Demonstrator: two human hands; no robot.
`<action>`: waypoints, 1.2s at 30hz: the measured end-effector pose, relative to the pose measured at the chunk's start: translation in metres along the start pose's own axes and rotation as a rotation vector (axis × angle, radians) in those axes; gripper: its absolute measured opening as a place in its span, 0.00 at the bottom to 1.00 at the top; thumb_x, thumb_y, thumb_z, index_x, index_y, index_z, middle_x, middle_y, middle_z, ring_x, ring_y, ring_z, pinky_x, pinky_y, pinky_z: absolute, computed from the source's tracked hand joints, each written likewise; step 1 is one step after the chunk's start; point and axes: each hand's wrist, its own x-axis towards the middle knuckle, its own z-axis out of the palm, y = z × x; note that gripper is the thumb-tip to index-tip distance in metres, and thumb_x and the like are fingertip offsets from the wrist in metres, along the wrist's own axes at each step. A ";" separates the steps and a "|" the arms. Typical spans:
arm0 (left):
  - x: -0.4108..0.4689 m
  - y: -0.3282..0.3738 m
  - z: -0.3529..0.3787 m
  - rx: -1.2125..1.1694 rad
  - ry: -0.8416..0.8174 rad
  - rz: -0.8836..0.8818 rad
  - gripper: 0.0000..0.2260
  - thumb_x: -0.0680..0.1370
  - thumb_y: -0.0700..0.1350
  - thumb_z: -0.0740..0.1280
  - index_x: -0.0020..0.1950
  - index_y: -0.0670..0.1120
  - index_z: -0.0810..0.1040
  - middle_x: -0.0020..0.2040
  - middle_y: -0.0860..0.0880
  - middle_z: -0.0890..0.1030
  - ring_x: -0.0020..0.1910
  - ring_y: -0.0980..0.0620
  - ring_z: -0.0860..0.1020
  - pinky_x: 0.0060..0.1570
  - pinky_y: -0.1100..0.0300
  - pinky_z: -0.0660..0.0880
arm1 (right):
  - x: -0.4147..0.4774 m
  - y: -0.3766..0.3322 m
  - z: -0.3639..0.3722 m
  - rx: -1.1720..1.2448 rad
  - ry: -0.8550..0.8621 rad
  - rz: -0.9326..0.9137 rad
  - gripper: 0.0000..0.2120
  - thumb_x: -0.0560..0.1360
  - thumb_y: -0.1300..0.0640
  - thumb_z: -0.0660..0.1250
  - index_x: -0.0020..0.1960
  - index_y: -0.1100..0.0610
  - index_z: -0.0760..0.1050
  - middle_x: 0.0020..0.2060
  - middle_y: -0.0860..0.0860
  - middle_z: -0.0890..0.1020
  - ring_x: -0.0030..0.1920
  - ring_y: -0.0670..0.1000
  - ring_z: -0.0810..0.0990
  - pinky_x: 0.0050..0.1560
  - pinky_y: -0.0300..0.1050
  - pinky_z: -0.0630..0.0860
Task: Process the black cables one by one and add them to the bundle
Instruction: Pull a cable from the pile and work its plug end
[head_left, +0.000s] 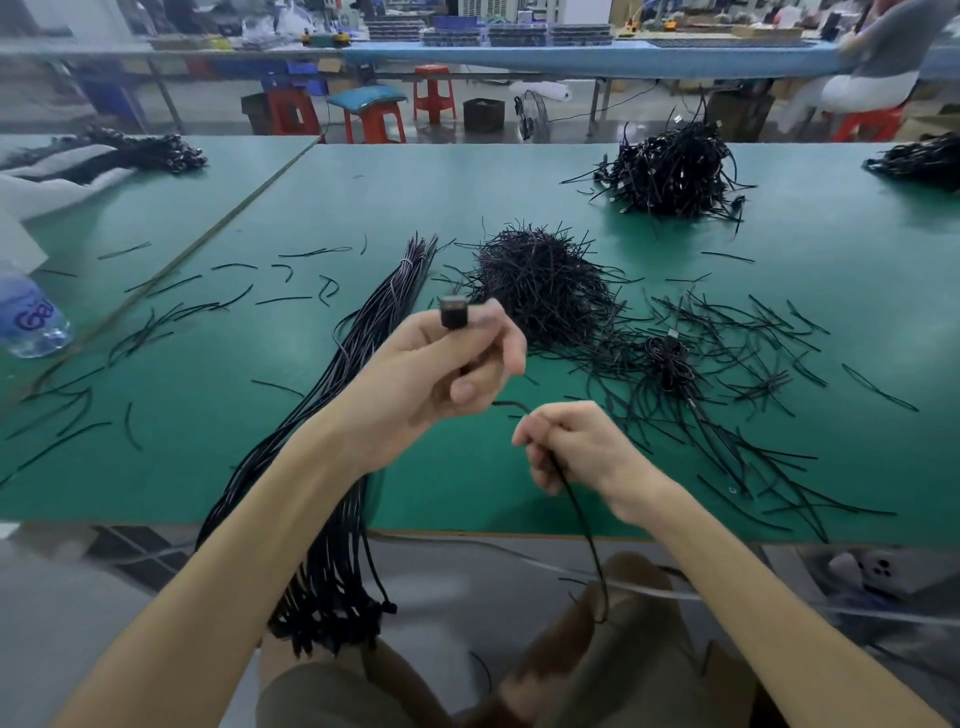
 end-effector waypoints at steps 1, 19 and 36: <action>-0.001 0.000 0.000 0.106 -0.077 -0.026 0.15 0.85 0.49 0.58 0.44 0.48 0.82 0.28 0.55 0.70 0.27 0.54 0.63 0.30 0.58 0.56 | -0.002 -0.006 -0.003 0.130 0.016 0.030 0.15 0.85 0.58 0.60 0.40 0.57 0.76 0.30 0.51 0.75 0.25 0.48 0.73 0.24 0.37 0.67; 0.000 -0.069 0.000 -0.290 -0.213 -0.354 0.25 0.84 0.63 0.53 0.53 0.43 0.76 0.50 0.47 0.79 0.59 0.49 0.78 0.72 0.53 0.68 | -0.032 -0.059 0.019 -0.266 0.158 -0.382 0.21 0.85 0.48 0.58 0.40 0.60 0.75 0.24 0.48 0.76 0.26 0.45 0.72 0.32 0.39 0.70; 0.009 -0.041 -0.013 -0.753 0.169 -0.060 0.27 0.85 0.61 0.50 0.51 0.45 0.82 0.39 0.55 0.81 0.28 0.59 0.75 0.33 0.66 0.72 | -0.037 -0.012 0.032 -0.167 0.027 -0.291 0.22 0.83 0.44 0.62 0.33 0.53 0.72 0.23 0.47 0.71 0.24 0.44 0.66 0.29 0.36 0.64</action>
